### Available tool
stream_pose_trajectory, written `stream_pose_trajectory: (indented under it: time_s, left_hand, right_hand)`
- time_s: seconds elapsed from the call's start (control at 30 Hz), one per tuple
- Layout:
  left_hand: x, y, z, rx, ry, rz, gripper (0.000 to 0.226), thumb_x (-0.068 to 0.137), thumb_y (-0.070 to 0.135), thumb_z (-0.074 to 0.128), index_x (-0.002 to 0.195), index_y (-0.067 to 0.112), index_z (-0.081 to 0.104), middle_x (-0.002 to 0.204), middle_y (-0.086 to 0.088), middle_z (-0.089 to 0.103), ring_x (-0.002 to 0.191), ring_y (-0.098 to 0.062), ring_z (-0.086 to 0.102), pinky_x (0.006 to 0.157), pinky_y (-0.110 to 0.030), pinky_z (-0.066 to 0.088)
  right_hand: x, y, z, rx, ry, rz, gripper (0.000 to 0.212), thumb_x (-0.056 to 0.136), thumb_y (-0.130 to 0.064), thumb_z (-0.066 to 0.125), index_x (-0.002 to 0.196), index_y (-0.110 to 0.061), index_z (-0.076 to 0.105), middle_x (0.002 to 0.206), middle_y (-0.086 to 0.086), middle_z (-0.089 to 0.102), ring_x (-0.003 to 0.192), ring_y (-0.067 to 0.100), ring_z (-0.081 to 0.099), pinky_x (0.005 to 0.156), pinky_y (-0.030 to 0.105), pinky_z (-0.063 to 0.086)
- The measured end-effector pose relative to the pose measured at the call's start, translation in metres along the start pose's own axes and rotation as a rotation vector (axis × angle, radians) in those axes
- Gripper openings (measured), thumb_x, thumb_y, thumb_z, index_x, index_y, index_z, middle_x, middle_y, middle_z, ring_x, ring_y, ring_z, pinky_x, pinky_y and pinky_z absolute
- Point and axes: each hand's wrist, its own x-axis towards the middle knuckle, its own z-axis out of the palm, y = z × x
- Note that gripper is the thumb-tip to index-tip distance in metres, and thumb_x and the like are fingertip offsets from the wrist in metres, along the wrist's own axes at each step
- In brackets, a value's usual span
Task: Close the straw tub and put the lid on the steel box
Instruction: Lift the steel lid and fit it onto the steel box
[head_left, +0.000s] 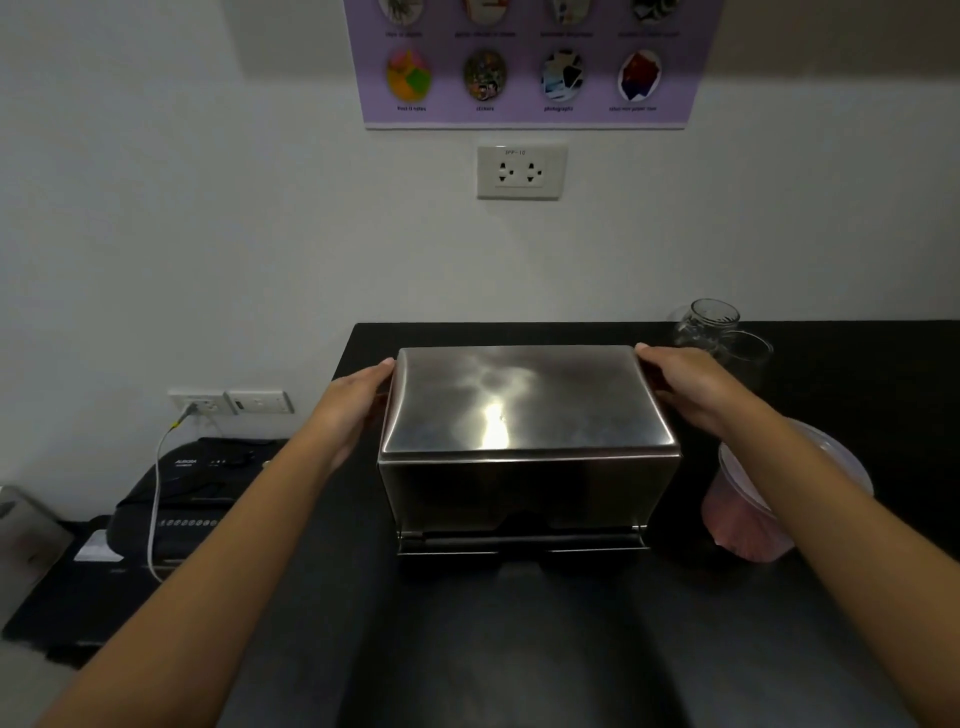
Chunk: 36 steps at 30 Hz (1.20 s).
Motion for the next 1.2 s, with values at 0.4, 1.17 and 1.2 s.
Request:
stream_pose_trajectory:
  time_s: [0.4, 1.17, 1.2]
  left_hand:
    - [0.009, 0.001, 0.005, -0.088, 0.036, -0.016, 0.022, 0.088, 0.03, 0.057, 0.079, 0.013, 0.068, 0.08, -0.004, 0.07, 0.074, -0.016, 0.065, 0.07, -0.027, 0.05]
    - [-0.022, -0.007, 0.0, 0.056, 0.022, 0.043, 0.029, 0.094, 0.026, 0.048, 0.12, 0.021, 0.06, 0.106, -0.003, 0.068, 0.099, -0.02, 0.063, 0.08, -0.03, 0.05]
    - [-0.028, -0.009, -0.003, 0.067, 0.011, 0.047, 0.031, 0.094, 0.025, 0.047, 0.122, 0.02, 0.059, 0.109, -0.003, 0.068, 0.101, -0.02, 0.063, 0.084, -0.03, 0.05]
  right_hand:
    - [0.023, 0.011, -0.003, -0.036, 0.036, -0.038, 0.029, 0.091, -0.023, 0.052, 0.112, -0.006, 0.063, 0.082, 0.0, 0.06, 0.074, 0.013, 0.055, 0.064, 0.023, 0.042]
    - [-0.004, 0.014, -0.008, -0.001, 0.008, -0.07, 0.03, 0.091, -0.012, 0.05, 0.12, -0.008, 0.059, 0.12, 0.01, 0.061, 0.111, 0.024, 0.057, 0.1, 0.04, 0.044]
    - [-0.009, 0.016, -0.011, -0.001, -0.013, -0.068, 0.032, 0.091, -0.01, 0.05, 0.122, -0.007, 0.057, 0.122, 0.011, 0.061, 0.112, 0.024, 0.056, 0.099, 0.039, 0.044]
